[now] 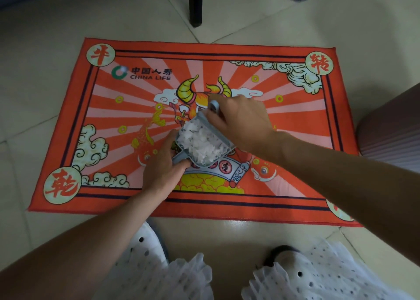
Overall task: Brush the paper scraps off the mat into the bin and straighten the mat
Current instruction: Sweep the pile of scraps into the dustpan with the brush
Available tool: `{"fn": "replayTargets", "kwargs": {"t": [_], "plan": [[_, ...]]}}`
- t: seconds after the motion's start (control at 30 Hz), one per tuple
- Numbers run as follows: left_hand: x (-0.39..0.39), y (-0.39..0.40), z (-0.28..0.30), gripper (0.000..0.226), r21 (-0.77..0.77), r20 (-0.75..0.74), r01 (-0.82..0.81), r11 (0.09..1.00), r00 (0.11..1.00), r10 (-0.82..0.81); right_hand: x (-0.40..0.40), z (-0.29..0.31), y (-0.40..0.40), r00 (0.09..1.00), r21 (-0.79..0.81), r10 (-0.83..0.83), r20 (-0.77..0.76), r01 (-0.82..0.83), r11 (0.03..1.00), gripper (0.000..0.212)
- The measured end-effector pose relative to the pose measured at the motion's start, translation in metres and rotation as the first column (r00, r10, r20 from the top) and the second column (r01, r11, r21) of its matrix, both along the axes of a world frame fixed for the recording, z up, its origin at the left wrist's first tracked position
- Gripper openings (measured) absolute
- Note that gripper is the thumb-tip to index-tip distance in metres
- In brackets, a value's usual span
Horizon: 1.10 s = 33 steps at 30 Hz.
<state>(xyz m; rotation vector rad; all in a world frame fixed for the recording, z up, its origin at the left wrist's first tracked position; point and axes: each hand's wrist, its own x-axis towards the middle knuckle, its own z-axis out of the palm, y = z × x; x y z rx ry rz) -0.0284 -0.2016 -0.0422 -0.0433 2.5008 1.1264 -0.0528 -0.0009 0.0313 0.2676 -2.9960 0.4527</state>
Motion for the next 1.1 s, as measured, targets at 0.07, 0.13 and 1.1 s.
{"fn": "replayTargets", "kwargs": {"t": [0.07,0.13,1.1], "plan": [[-0.007,0.005,0.005,0.078,0.009,-0.008,0.018,1.000,1.000,-0.018,-0.005,0.004,0.008,1.000,-0.018,-0.024,0.004,0.024,1.000,0.029],[-0.013,0.011,0.009,0.078,0.023,-0.017,0.017,1.000,1.000,-0.016,-0.009,0.009,0.014,0.999,-0.042,-0.049,0.007,0.050,0.998,0.029],[-0.031,0.117,0.203,0.079,-0.009,-0.176,0.128,0.992,0.976,-0.127,0.023,0.202,0.098,0.952,0.113,-0.227,-0.207,0.254,0.961,0.030]]}}
